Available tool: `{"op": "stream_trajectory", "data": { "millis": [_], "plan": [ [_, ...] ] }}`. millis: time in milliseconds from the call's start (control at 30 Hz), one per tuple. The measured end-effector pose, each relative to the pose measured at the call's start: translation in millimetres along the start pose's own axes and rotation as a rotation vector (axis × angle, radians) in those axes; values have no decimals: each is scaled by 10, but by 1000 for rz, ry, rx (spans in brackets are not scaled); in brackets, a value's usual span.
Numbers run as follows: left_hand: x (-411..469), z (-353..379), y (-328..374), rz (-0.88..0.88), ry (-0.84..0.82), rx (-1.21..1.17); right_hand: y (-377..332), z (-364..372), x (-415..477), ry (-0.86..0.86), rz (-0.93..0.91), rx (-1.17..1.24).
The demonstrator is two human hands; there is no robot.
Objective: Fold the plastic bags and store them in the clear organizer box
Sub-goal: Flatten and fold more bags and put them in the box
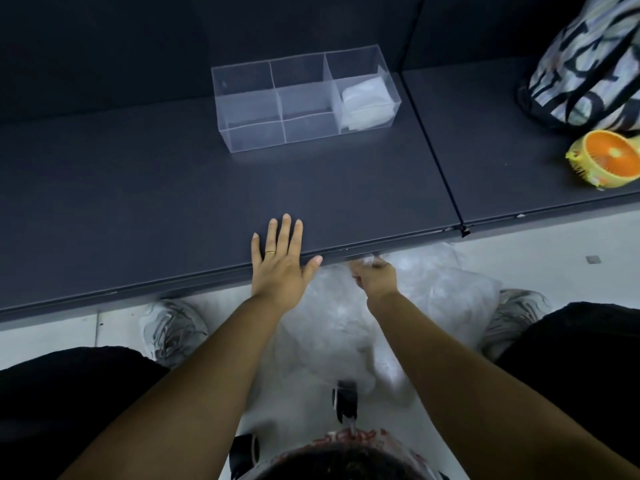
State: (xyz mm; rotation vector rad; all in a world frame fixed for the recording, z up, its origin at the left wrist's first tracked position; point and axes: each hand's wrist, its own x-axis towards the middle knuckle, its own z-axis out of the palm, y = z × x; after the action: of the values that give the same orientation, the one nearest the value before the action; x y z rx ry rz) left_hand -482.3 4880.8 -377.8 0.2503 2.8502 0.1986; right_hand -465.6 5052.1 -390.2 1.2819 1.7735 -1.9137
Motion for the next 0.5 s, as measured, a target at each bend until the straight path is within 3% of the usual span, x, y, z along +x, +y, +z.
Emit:
{"op": "stream_trajectory", "data": {
  "millis": [233,367,500],
  "plan": [
    [17,-274,13,-22,-178,-258,-356,-602,-541,-215,-419,-312],
    [-75,-693,157,17,-399,-723,-1027,-685,-813,-237,-600,-340],
    [-235,-954,389,120,-516,-1194,-1546,-692,-1012,-300,-540,-124]
  ]
}}
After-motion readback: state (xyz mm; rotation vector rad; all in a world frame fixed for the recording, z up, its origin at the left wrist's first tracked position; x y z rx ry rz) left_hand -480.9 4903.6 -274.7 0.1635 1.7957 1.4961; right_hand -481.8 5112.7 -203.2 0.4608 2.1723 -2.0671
